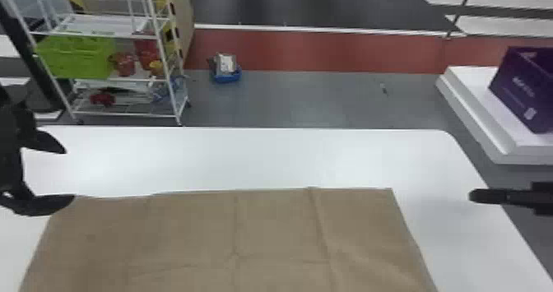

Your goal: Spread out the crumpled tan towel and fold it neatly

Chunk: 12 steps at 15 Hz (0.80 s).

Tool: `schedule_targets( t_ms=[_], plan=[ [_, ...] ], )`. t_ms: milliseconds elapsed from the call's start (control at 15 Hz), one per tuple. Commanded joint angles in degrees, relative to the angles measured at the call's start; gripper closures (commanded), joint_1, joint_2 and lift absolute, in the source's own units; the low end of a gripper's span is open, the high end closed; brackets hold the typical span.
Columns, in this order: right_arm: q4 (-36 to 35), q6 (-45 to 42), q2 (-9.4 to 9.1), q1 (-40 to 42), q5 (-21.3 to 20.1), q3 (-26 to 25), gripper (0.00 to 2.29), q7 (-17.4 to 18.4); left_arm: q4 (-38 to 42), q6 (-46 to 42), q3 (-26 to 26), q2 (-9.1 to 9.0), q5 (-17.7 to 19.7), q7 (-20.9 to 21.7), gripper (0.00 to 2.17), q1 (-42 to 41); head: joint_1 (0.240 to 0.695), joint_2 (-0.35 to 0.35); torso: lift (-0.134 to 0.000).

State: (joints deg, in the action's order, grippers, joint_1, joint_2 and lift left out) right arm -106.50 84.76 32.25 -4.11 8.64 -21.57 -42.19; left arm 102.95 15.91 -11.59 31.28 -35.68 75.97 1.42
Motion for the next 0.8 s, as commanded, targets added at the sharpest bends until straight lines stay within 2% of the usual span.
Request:
schedule_targets(
  t_ms=[0,200,467,600,733],
  plan=[
    [-0.1,0.5,-0.08,1.5,-1.1,-0.4,0.10,0.0,-1.6,0.2,2.1,2.73,0.5,1.2,0.08,1.0,0.695,-0.076,-0.122],
    [-0.3,0.6,-0.96,2.5,-1.5,-1.2,0.10,0.0,-6.2,0.2,6.5,5.19,1.5,3.3,0.11,4.0,0.695,-0.083,-0.122],
    [-0.9,1.3,-1.84,2.4,-2.1,-0.8,0.10,0.1,-9.9,0.0,9.9,5.63,1.6,4.7,0.20,6.0,0.695,-0.076,-0.122],
    [-2.2,2.2,-1.93,2.8,-1.9,-1.3,0.10,0.0,-12.3,0.0,14.5,7.13,0.8,5.7,0.21,8.6,0.695,-0.078,-0.122],
    [-2.7,2.2,-1.84,3.0,-1.6,-1.4,0.10,0.0,-15.4,-0.3,14.9,7.48,0.7,5.1,0.21,9.8,0.695,-0.079,-0.122]
  ],
)
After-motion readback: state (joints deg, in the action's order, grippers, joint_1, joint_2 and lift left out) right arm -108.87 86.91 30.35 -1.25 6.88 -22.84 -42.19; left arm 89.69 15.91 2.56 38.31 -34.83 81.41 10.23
